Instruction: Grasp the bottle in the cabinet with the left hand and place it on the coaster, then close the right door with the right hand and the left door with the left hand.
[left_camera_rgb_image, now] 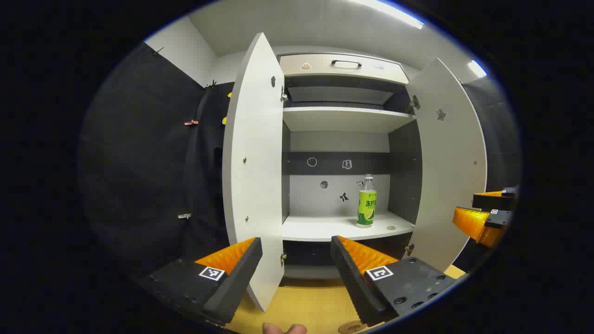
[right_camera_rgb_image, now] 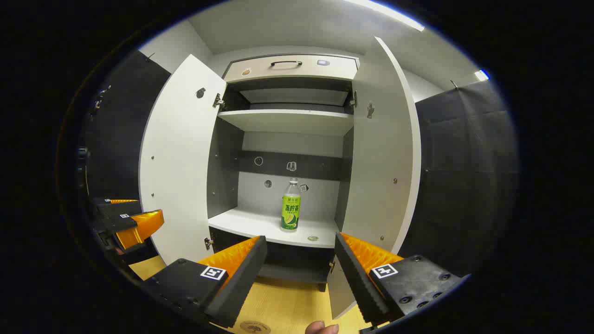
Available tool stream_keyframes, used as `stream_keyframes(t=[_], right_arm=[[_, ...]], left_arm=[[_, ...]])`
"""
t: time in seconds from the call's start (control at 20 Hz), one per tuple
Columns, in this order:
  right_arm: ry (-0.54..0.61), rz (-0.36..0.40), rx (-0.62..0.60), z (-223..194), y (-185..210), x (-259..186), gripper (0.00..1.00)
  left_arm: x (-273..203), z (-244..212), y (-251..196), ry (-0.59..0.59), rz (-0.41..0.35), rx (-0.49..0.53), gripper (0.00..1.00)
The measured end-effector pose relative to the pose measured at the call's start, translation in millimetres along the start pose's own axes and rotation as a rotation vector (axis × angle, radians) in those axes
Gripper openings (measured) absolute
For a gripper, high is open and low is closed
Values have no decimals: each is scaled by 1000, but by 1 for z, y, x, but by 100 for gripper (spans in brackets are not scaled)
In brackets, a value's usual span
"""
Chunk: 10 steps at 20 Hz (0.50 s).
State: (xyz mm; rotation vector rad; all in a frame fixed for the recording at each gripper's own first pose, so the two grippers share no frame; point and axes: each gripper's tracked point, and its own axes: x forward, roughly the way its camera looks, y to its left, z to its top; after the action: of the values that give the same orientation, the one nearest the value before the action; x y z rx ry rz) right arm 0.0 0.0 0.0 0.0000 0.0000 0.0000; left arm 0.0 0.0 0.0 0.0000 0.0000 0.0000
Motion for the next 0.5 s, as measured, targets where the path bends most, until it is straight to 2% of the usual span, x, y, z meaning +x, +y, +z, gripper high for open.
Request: stream_keyframes(t=[0.2,0.5], right_arm=[[-6,-1,49,3,-3,3,98],[-15,-35,34,4,-15,14,97]], left_arm=[[5,4,-9,-10,-28,18,95],[6,8,-18,-26,-60,39,95]])
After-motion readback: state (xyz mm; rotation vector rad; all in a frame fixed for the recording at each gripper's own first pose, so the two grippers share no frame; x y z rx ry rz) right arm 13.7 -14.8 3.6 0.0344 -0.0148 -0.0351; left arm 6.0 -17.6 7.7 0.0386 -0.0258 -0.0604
